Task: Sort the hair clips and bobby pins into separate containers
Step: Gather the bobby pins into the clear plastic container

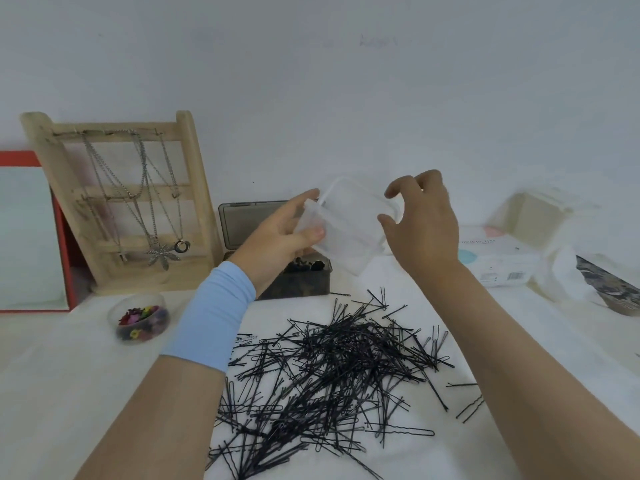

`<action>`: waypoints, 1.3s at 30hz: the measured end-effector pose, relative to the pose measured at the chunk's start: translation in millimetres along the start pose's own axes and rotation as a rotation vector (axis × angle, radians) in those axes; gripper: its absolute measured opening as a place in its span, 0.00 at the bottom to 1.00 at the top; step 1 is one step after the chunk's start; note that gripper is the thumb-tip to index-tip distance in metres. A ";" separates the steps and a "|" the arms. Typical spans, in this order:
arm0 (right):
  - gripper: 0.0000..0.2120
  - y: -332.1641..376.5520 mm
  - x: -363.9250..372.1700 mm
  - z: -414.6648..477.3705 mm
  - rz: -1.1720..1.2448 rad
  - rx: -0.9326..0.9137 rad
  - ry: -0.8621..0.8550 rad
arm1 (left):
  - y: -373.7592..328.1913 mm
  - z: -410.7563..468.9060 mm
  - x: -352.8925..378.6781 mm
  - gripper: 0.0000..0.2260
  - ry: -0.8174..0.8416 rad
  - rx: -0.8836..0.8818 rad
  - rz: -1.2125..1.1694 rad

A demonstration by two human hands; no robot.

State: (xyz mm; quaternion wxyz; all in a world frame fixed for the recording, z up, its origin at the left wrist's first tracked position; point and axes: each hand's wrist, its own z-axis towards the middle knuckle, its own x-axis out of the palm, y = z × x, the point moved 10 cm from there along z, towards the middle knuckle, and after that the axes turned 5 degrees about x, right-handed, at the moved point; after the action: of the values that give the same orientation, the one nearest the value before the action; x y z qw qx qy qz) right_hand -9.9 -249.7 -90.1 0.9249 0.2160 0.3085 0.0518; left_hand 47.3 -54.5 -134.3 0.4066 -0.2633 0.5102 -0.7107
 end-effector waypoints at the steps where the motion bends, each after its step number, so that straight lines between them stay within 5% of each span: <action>1: 0.13 -3.6 6.7 1.4 0.060 0.035 0.068 | -0.8 0.4 2.3 0.24 0.006 0.007 -0.026; 6: 0.18 -20.4 56.2 -17.1 0.728 0.508 0.531 | -6.0 1.2 -4.0 0.21 -0.089 0.079 0.052; 9: 0.28 -36.9 53.7 -16.8 0.761 0.652 0.511 | -8.5 1.8 -0.6 0.20 -0.130 0.119 0.127; 13: 0.20 -41.0 65.3 -27.4 0.895 0.741 0.756 | -8.0 3.3 18.3 0.27 -0.090 0.123 0.221; 16: 0.14 -57.5 50.5 -13.4 0.718 0.674 0.595 | 0.0 4.4 18.9 0.36 -0.179 0.044 0.453; 18: 0.12 -62.9 45.2 -9.1 0.669 0.657 0.534 | 2.6 2.9 17.3 0.27 -0.250 -0.008 0.617; 22: 0.15 -77.9 33.0 0.7 0.496 0.579 0.405 | 39.1 7.8 57.9 0.13 0.047 -0.213 0.831; 29: 0.18 -90.1 27.1 7.1 0.234 0.470 0.310 | 108.4 7.1 114.6 0.30 0.551 -0.347 1.197; 39: 0.16 -83.2 56.7 -8.0 0.003 0.400 0.464 | 64.9 -45.7 112.3 0.18 0.689 -0.257 1.187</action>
State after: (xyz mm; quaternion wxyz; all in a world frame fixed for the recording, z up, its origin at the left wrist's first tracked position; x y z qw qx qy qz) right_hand 27.8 -308.8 -162.8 0.7687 0.3766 0.5154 0.0394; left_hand -28.3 -135.9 -215.4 0.5067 0.2542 0.7479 -0.3454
